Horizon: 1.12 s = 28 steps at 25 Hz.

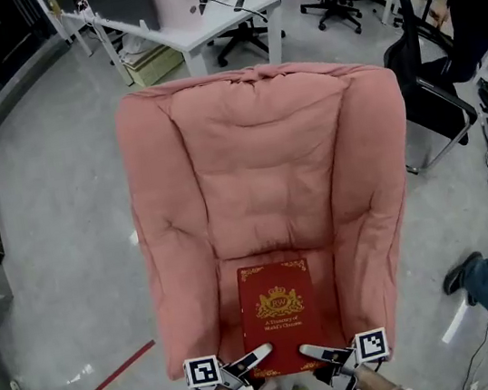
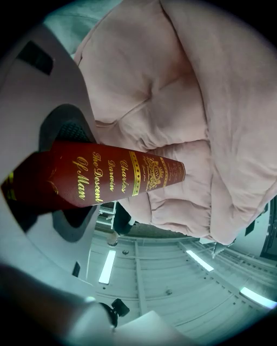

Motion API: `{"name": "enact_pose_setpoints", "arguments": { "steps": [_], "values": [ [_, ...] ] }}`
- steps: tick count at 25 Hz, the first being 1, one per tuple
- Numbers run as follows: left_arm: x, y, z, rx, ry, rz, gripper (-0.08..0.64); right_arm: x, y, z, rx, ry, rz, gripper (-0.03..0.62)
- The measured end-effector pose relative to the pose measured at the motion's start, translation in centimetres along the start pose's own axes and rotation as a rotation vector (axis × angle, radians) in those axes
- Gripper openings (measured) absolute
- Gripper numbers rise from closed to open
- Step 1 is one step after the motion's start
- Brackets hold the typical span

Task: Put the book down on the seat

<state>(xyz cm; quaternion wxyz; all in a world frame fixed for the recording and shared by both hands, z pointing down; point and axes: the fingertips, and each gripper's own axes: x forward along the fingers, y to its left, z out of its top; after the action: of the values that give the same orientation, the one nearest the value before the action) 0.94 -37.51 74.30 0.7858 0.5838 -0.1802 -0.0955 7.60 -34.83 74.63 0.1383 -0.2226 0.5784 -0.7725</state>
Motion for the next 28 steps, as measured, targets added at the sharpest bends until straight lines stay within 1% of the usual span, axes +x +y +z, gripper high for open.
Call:
{"name": "enact_pose_setpoints", "arguments": {
  "steps": [5,7,10,14,20,23,25,28],
  "values": [
    [0.6,2.9,1.6,-0.011,-0.019,0.035,0.241,1.0,-2.1,1.5,0.023,-0.014,-0.01,0.255],
    [0.9,3.8,2.0,-0.022,-0.024,0.037,0.241,1.3,-3.1,1.9,0.035,-0.02,-0.014,0.255],
    [1.2,5.0,2.4,-0.034,-0.024,0.037,0.241,1.2,-5.0,2.3,0.025,-0.026,-0.042,0.255],
    [2.0,6.0,3.1,-0.035,-0.015,0.037,0.241,1.7,-5.7,3.2,0.032,-0.045,-0.035,0.255],
    [2.9,8.1,3.5,-0.061,-0.013,0.052,0.241,1.7,-7.5,4.3,0.011,-0.089,-0.078,0.258],
    [3.1,8.8,3.4,-0.059,-0.003,0.061,0.241,1.6,-8.7,4.4,-0.012,-0.1,-0.122,0.27],
    [3.3,9.1,3.2,-0.058,0.006,0.065,0.241,1.6,-9.0,4.5,-0.041,-0.095,-0.126,0.273],
    [3.4,9.7,3.2,-0.035,0.024,0.077,0.241,1.8,-9.8,4.4,-0.037,-0.093,-0.161,0.285]
  ]
}}
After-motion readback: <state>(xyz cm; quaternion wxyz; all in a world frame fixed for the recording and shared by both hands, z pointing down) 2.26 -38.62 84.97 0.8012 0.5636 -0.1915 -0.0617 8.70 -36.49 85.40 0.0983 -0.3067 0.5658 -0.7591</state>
